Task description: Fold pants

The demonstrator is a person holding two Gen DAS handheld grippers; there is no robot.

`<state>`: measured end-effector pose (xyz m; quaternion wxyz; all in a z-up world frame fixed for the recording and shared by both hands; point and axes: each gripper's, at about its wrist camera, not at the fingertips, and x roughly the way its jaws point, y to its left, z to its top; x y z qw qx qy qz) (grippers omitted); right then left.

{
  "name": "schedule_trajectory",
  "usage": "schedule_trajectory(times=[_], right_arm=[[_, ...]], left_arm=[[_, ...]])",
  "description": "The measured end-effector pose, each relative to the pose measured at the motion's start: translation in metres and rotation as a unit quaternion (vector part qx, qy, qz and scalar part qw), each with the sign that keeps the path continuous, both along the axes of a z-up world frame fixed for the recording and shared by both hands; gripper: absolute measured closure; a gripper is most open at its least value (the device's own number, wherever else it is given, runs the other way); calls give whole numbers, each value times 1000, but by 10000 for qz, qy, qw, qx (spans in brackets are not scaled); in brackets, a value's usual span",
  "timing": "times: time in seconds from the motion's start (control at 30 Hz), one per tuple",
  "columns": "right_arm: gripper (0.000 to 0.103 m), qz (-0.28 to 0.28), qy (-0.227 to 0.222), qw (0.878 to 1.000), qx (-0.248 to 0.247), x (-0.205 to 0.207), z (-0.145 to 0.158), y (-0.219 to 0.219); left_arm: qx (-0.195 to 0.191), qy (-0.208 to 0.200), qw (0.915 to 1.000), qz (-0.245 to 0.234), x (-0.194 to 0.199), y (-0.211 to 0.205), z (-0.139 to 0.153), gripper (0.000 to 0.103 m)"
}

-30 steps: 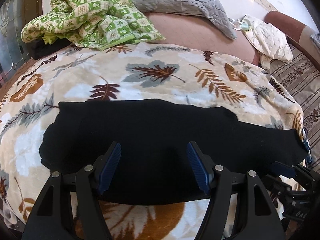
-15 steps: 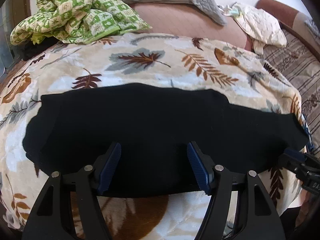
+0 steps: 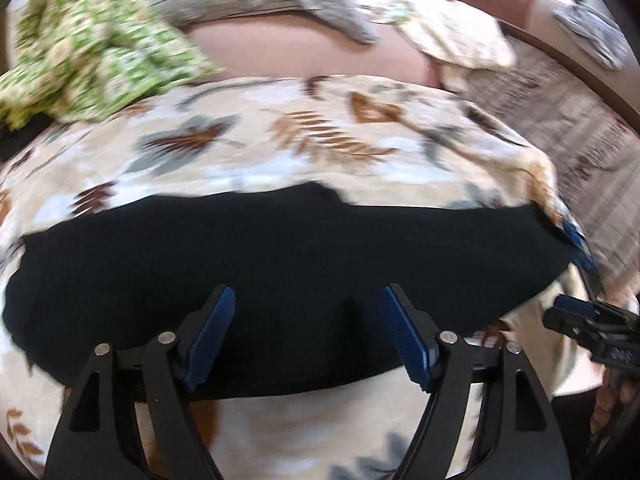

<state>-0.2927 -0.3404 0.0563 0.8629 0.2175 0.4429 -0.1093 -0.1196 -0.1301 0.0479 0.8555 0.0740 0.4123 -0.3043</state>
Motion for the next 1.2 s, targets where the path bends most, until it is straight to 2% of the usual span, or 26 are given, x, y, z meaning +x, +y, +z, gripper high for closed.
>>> schedule_trajectory(times=[0.07, 0.13, 0.3, 0.37, 0.57, 0.77, 0.9, 1.0, 1.03, 1.13, 1.17, 1.2], right_arm=[[37, -246, -7, 9996, 116, -12, -5, -16], [37, -457, -1, 9986, 265, -19, -11, -31], [37, -660, -488, 9943, 686, -28, -18, -53], [37, -669, -608, 9936, 685, -28, -19, -56], [31, -763, -1109, 9868, 906, -29, -26, -62], [29, -757, -1423, 9833, 840, -28, -32, -62], [29, -853, -1594, 9791, 928, -24, -34, -68], [29, -878, -1702, 9773, 904, -21, -36, -71], [29, -867, -1705, 9778, 859, -20, -37, -71], [39, -927, -1676, 9787, 743, -18, -37, -74], [54, -1001, -1634, 9790, 694, -17, -37, -76], [74, -1137, -1556, 9791, 647, -16, -39, -81]], left_arm=[[-100, 144, 9990, -411, -1, -17, 5, 20], [-164, 196, 9976, -645, 1, -33, 10, 20], [-167, 307, 9895, -1400, 4, -87, 18, 19], [-184, 320, 9834, -1774, 3, -112, 19, 19], [-4, 399, 9527, -3012, -1, -195, 20, 19], [101, 896, 9333, -3477, 3, -261, 0, 19], [219, 1109, 9195, -3765, -4, -289, -17, 19], [284, 1230, 9141, -3854, -7, -302, -29, 19], [262, 1144, 9142, -3878, -9, -304, -31, 20], [219, 948, 9094, -4043, -17, -307, -31, 35], [181, 954, 9076, -4084, -18, -307, -30, 47], [147, 985, 9059, -4116, -19, -308, -29, 55]])
